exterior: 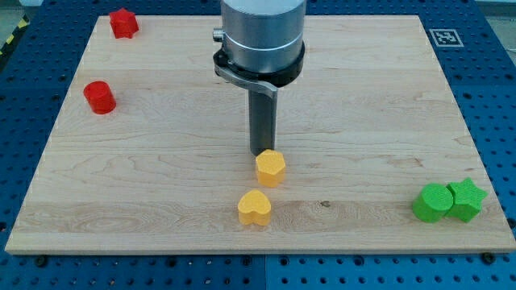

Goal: Slide the red circle a bit left

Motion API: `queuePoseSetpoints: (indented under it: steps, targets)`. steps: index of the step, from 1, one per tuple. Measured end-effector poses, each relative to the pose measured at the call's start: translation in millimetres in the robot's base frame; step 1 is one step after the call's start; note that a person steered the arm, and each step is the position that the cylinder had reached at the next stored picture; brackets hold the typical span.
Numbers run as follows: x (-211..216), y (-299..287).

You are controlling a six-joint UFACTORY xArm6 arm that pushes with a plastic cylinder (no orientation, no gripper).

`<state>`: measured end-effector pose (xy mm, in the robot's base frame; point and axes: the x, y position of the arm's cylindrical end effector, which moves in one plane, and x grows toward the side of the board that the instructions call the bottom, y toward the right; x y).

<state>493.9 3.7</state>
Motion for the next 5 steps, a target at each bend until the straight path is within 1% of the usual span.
queuePoseSetpoints:
  steps: [3, 4, 5]
  targets:
    - [48.7, 0.4]
    - [46.5, 0.3]
    - [9.8, -8.4]
